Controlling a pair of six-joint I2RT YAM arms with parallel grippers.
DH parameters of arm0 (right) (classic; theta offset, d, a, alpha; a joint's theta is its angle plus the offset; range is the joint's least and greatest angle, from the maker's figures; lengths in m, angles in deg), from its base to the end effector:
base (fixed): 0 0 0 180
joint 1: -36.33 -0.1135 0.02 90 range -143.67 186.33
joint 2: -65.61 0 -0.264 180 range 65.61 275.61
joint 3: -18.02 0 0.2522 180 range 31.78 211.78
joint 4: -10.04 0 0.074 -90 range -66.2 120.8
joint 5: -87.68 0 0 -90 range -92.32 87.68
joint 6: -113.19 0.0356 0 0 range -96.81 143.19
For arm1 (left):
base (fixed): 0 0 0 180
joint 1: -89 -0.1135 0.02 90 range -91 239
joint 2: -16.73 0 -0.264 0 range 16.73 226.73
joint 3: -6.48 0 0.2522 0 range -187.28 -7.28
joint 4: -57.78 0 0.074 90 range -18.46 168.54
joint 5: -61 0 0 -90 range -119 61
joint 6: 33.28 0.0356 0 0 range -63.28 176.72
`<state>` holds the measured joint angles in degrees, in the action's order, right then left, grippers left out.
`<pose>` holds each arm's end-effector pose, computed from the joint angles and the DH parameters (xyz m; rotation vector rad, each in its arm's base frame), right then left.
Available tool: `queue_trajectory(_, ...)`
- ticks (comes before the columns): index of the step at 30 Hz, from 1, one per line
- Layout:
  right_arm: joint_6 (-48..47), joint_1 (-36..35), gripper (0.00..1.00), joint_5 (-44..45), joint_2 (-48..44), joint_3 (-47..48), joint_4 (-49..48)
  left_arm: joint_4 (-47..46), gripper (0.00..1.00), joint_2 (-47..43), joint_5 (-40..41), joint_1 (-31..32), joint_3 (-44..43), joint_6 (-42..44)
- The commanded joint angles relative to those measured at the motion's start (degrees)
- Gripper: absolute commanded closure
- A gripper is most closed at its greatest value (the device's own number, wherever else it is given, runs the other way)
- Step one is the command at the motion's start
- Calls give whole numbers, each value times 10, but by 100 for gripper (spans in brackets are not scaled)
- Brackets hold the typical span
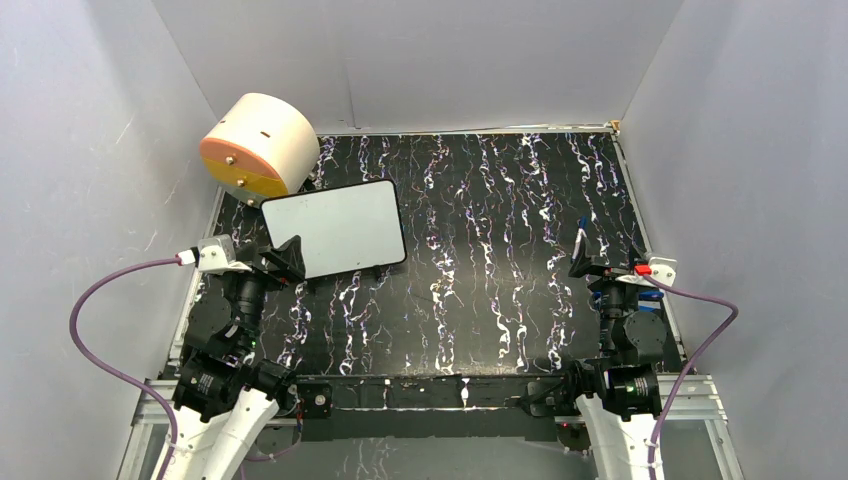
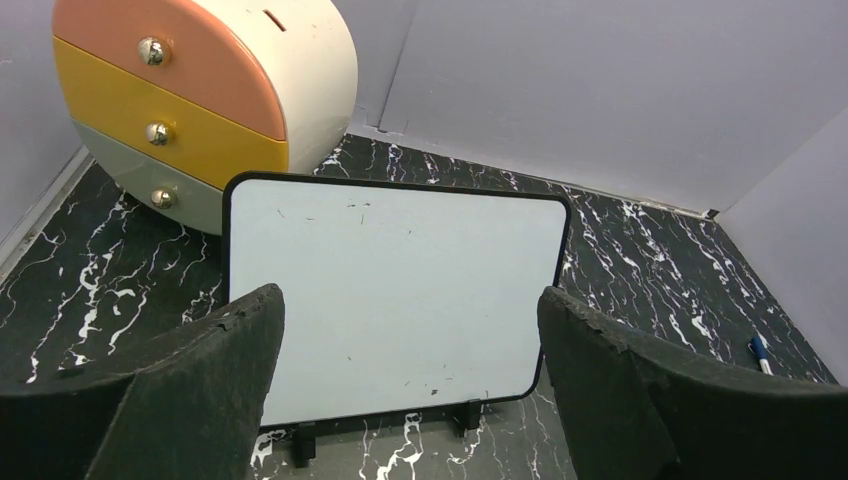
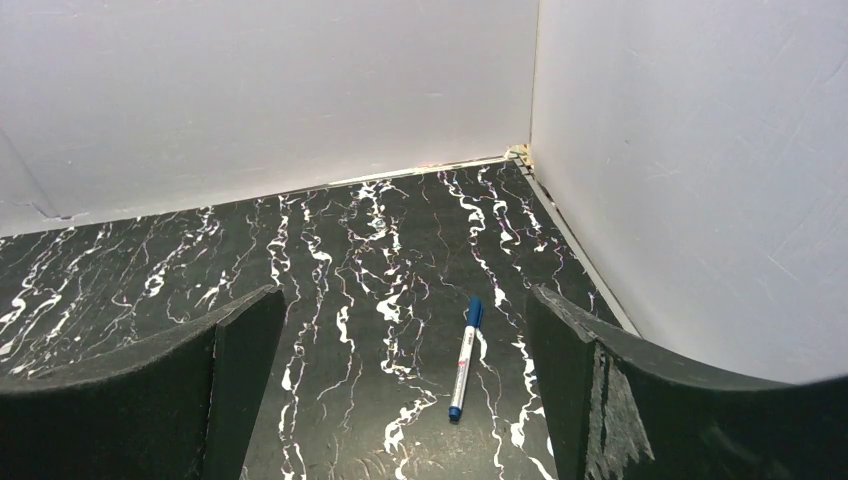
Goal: Write a sentence on the whiteboard
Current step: Move the whiteboard stand to the center of the board.
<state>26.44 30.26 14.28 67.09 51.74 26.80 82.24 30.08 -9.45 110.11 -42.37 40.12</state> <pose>0.0743 -0.0023 0.2837 0.2154 1.2945 -0.0497 0.0733 -0.0155 0.3415 -0.2319 1.3770 -0.3134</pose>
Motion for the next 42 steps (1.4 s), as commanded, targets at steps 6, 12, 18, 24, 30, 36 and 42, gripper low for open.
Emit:
queue_trajectory(6, 11, 2, 1, 12, -11, 3, -32, -17, 6, -2, -10, -4, -13, 14)
queue_trajectory(12, 15, 3, 1, 10, -11, 4, -31, -18, 6, 6, -1, -4, -10, 17)
queue_trajectory(18, 21, 3, 1, 4, -11, 5, -31, -5, 5, 45, -2, -4, -17, 11)
queue_trajectory(24, 25, 2, 1, 1, -11, 7, -23, 35, 5, 129, -51, -4, -38, -23)
queue_trajectory(30, 31, 2, 1, -6, -11, 8, -13, 85, 5, 196, -52, -4, -36, -97)
queue_trajectory(36, 44, 2, 1, -17, -11, 12, -6, 118, 6, 262, -42, -4, -28, -105)
queue_trajectory(42, 53, 1, 1, -28, -11, 15, -3, 122, 7, 322, -26, -31, -14, -150)
